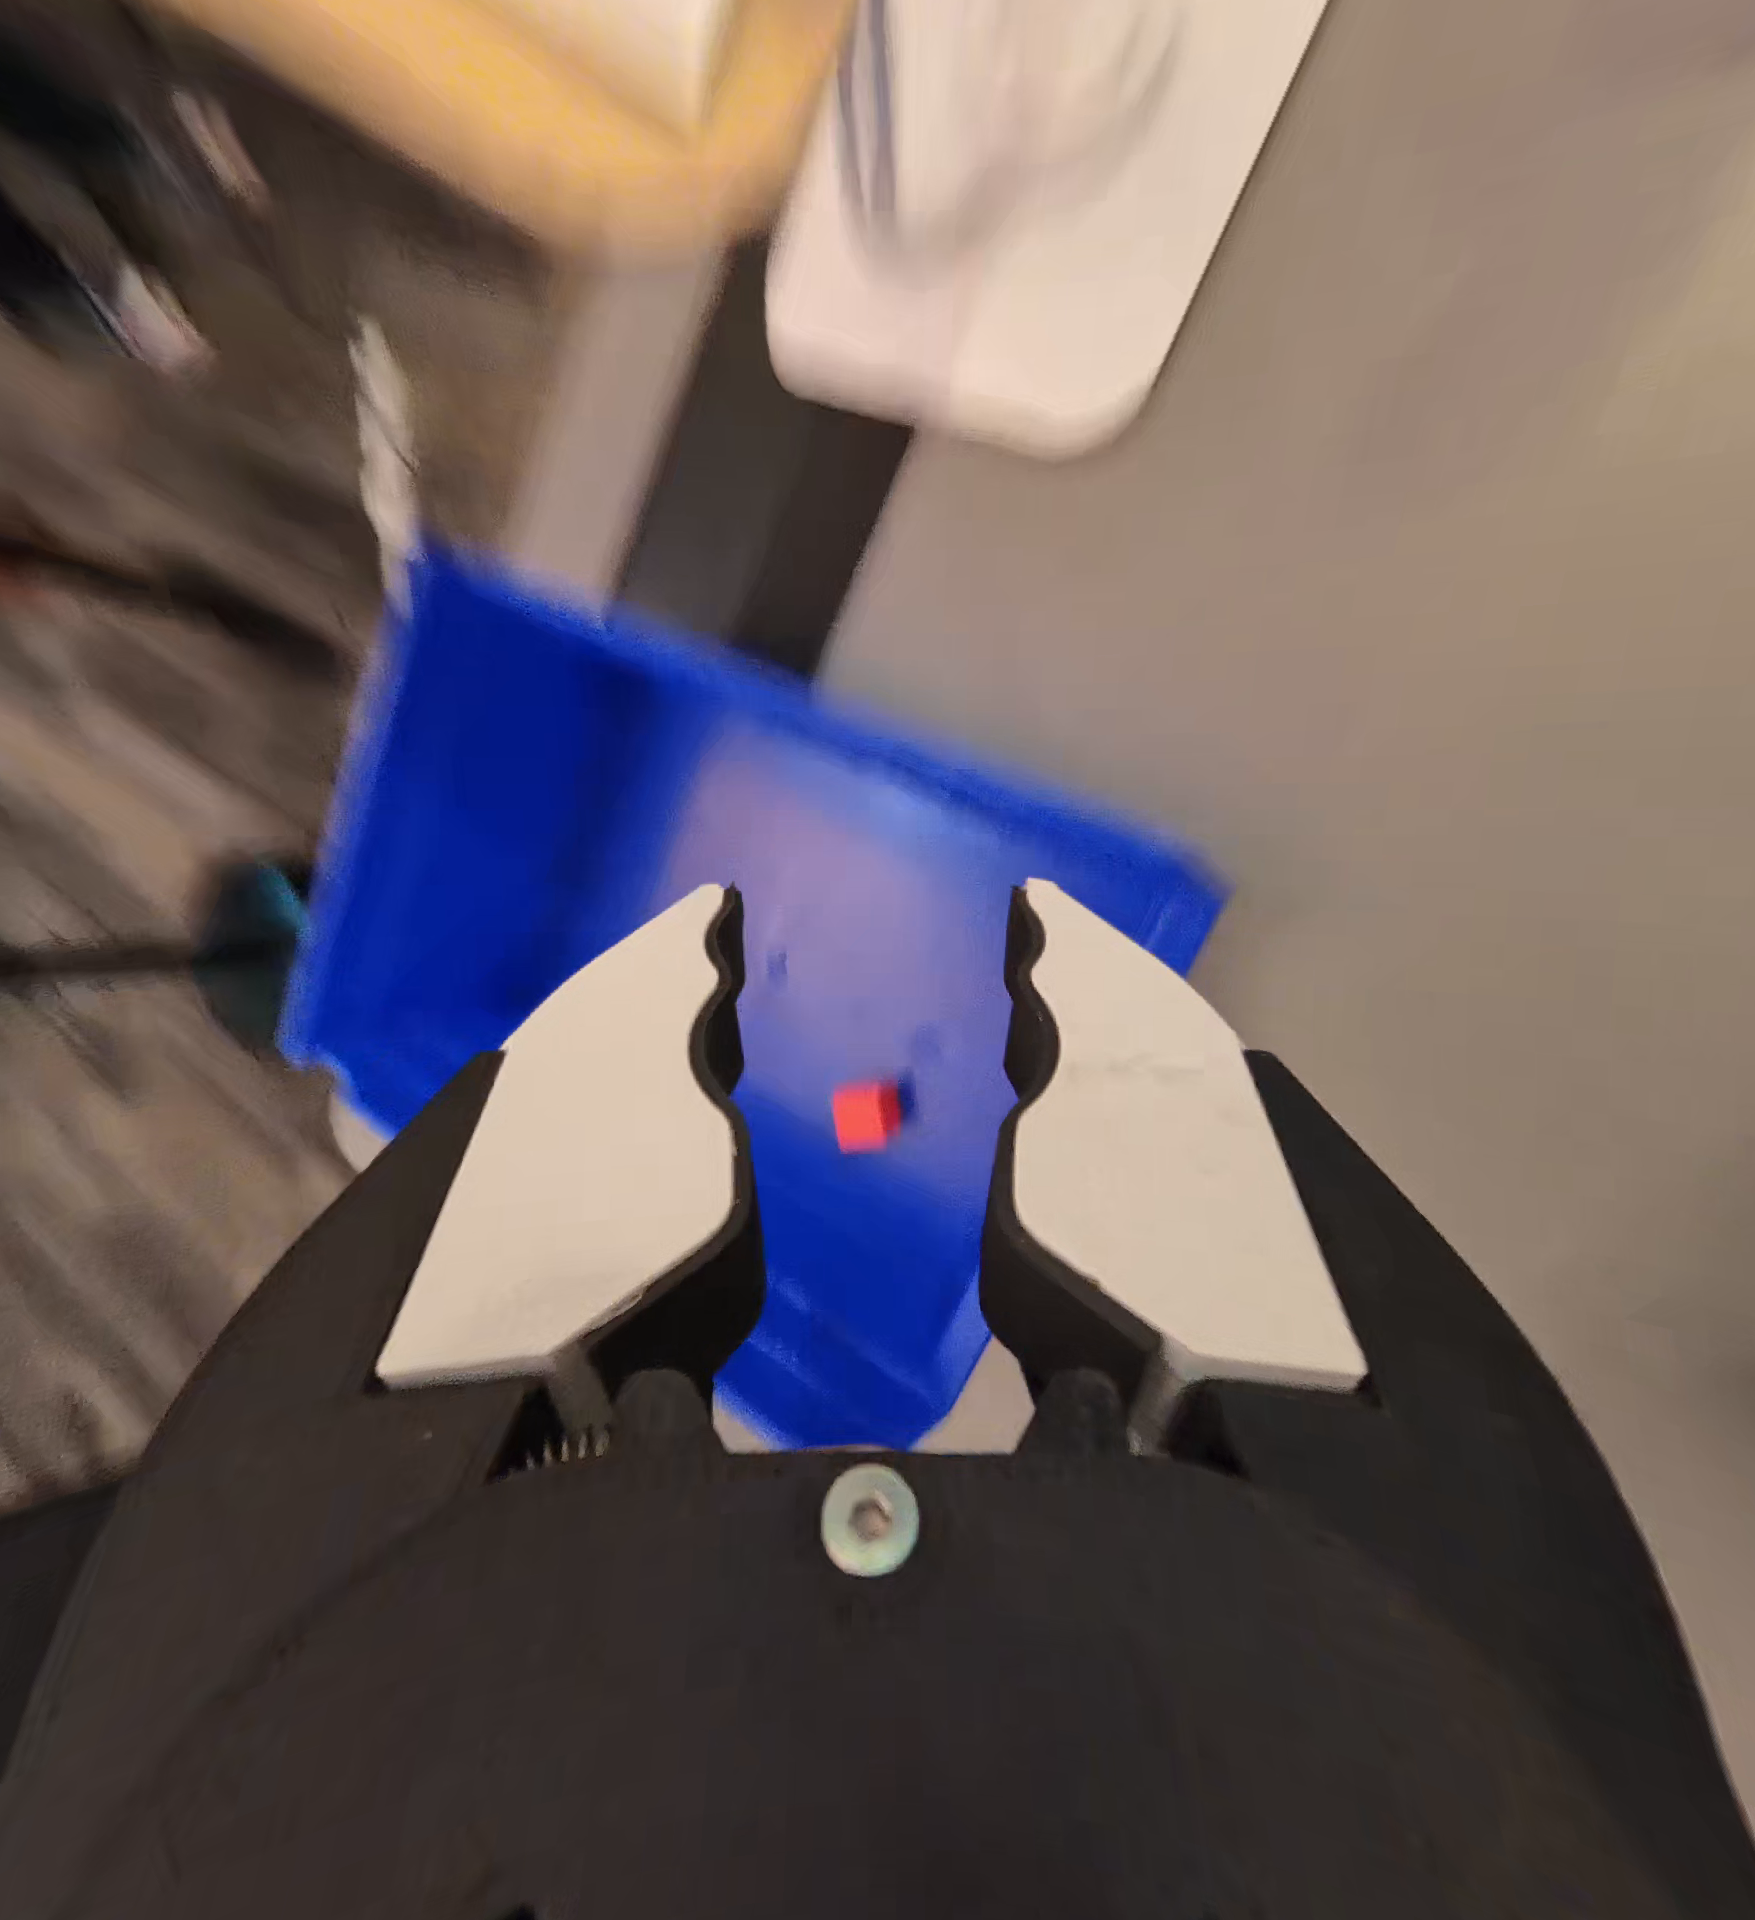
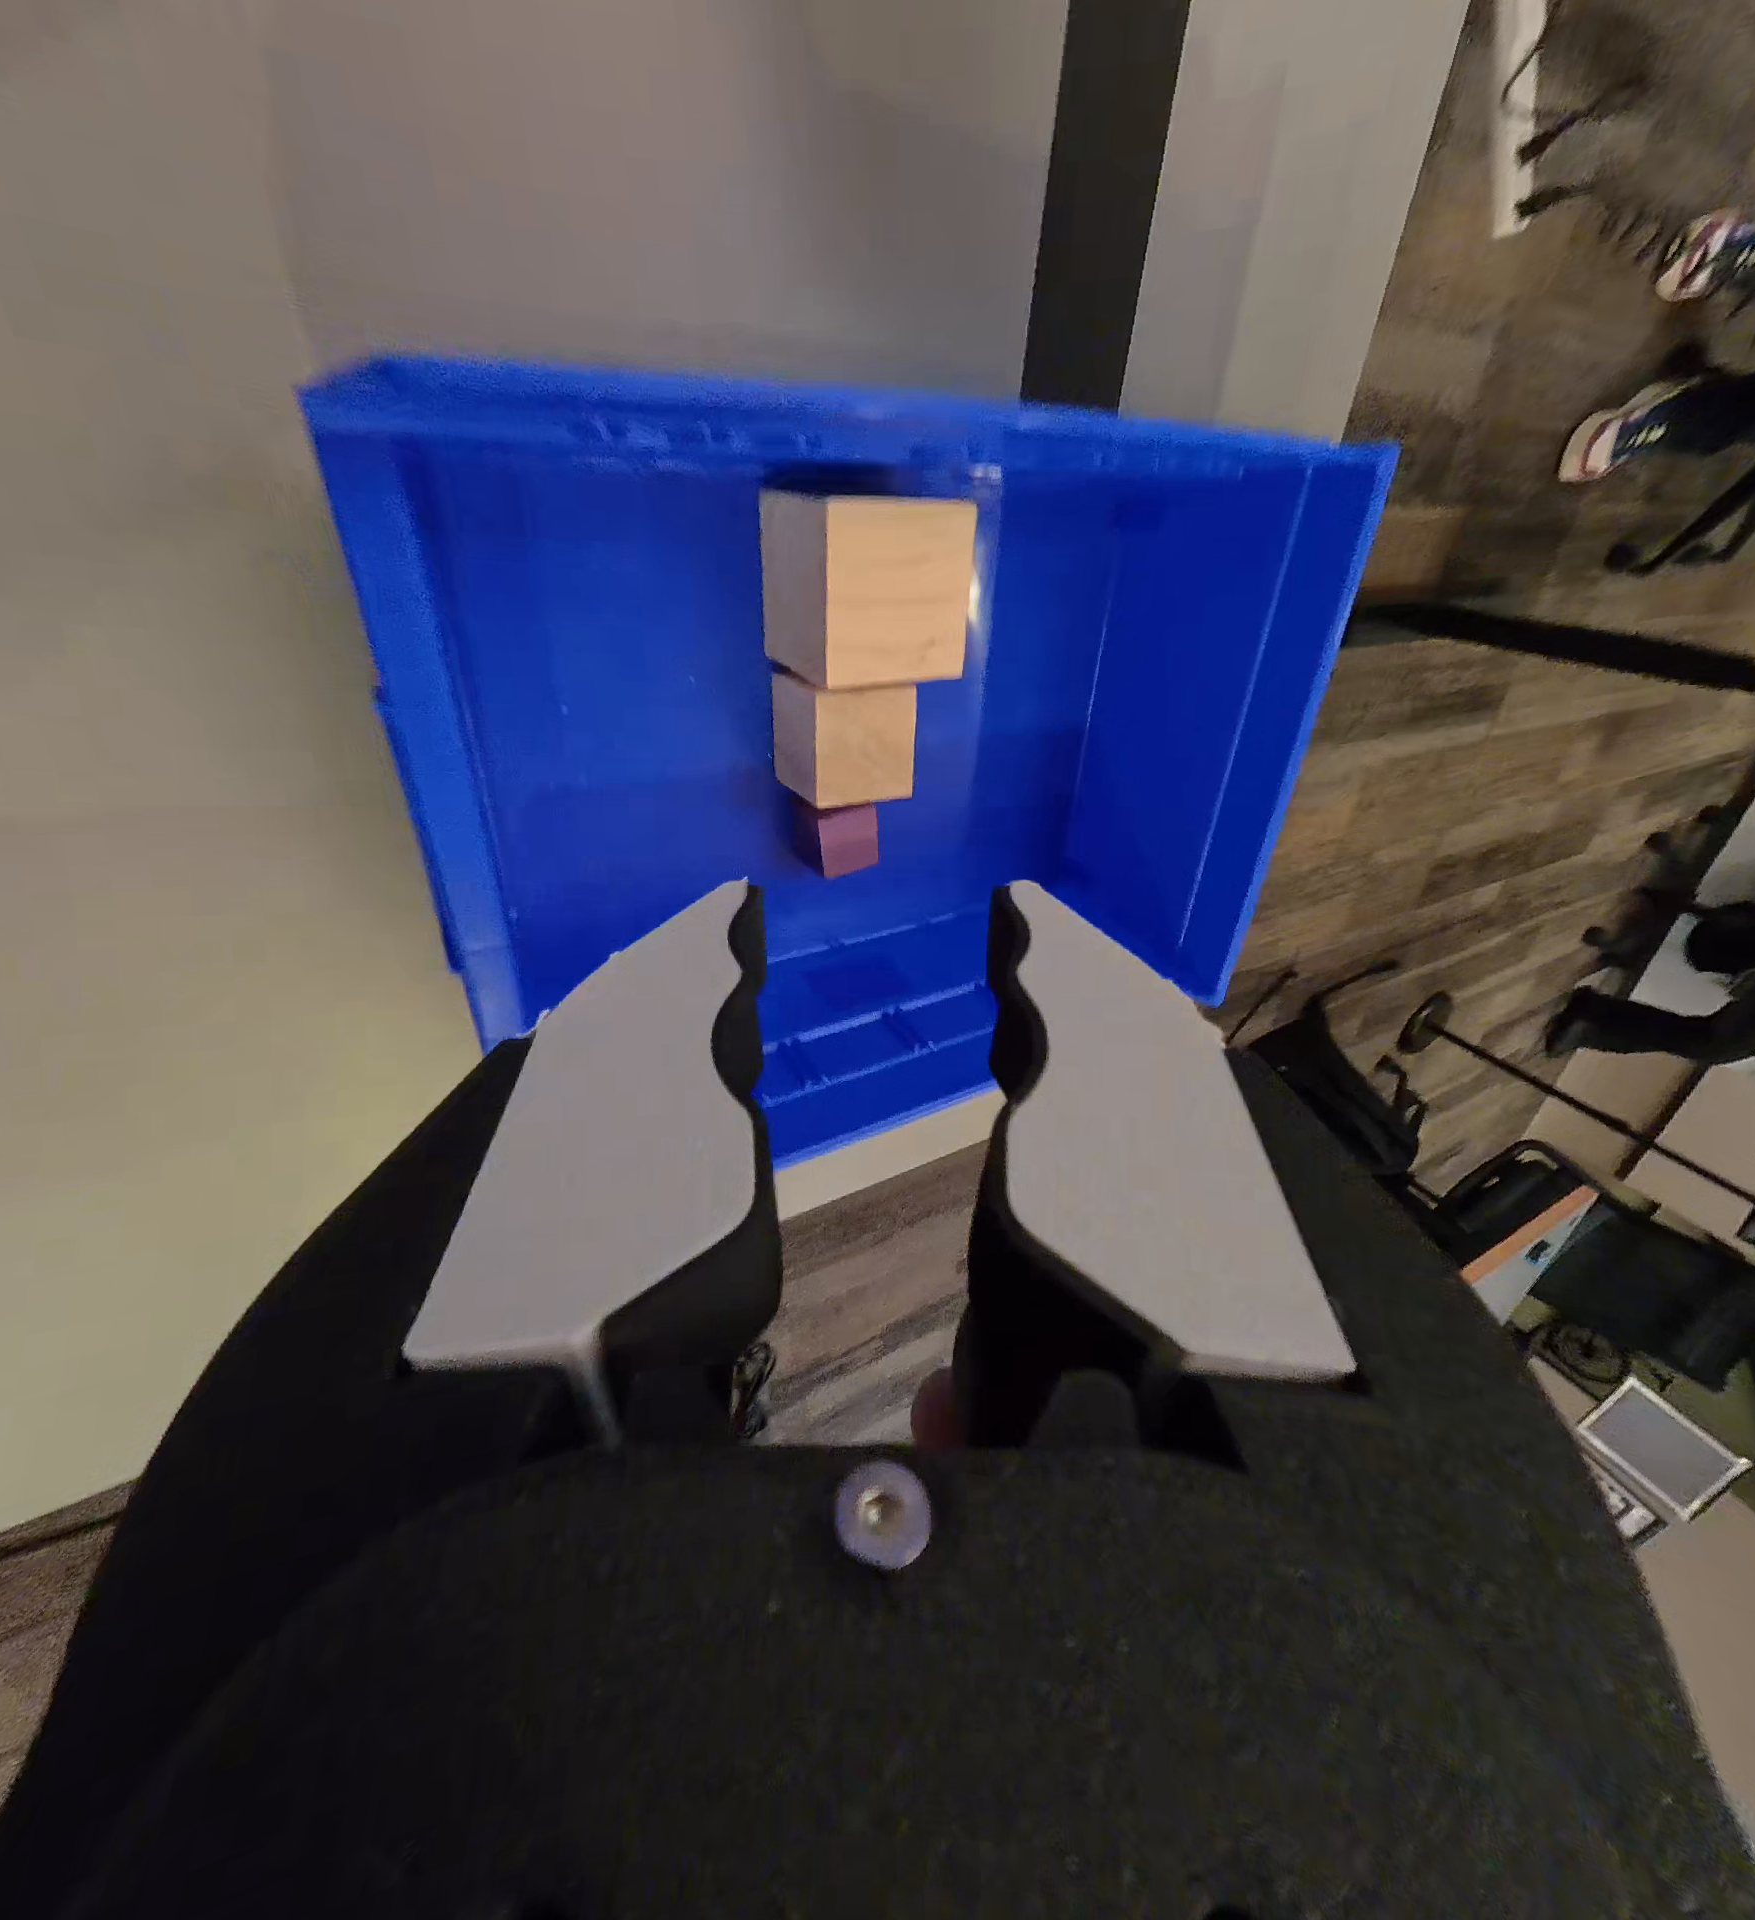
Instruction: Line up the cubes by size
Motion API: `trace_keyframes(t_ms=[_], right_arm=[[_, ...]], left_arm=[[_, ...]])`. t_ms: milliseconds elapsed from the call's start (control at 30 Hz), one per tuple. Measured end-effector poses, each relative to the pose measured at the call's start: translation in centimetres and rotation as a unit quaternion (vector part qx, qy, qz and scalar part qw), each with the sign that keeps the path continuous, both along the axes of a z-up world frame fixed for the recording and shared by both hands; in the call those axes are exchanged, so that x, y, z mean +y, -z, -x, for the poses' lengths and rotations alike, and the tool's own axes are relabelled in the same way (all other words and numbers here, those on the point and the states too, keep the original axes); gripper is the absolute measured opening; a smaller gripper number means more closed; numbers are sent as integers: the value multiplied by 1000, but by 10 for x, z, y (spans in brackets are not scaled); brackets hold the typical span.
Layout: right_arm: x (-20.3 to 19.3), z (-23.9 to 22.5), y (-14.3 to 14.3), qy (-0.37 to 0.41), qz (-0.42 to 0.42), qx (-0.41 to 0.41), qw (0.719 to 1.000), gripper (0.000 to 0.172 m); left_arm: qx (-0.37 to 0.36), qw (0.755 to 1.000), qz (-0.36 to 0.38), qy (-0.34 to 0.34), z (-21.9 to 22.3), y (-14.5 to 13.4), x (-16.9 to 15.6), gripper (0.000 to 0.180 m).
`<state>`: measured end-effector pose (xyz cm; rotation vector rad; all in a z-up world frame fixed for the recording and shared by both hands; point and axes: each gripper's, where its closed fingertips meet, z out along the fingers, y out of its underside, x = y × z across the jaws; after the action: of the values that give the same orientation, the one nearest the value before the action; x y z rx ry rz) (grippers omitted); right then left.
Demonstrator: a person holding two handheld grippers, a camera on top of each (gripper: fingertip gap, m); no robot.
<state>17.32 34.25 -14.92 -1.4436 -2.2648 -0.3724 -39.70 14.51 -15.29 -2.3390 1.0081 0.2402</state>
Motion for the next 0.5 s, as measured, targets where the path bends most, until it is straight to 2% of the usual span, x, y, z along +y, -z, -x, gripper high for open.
trace_keyframes(t_ms=[100, 267, 400, 500], right_arm=[[-23, 10, -4, -21, -11, -4, 1000, 40], [-49, 24, -7, -49, -8, 2, 999, 39], [-58, 31, -6, -63, -10, -2, 998, 37], [-63, 35, -3, -72, -8, -2, 997, 37]], left_arm=[[32, 995, 82, -47, 46, 47, 3, 51], [92, 967, 214, -104, 94, 116, -8, 51], [126, 943, 286, -116, 108, 149, -18, 50], [134, 931, 317, -122, 111, 160, -24, 45]])
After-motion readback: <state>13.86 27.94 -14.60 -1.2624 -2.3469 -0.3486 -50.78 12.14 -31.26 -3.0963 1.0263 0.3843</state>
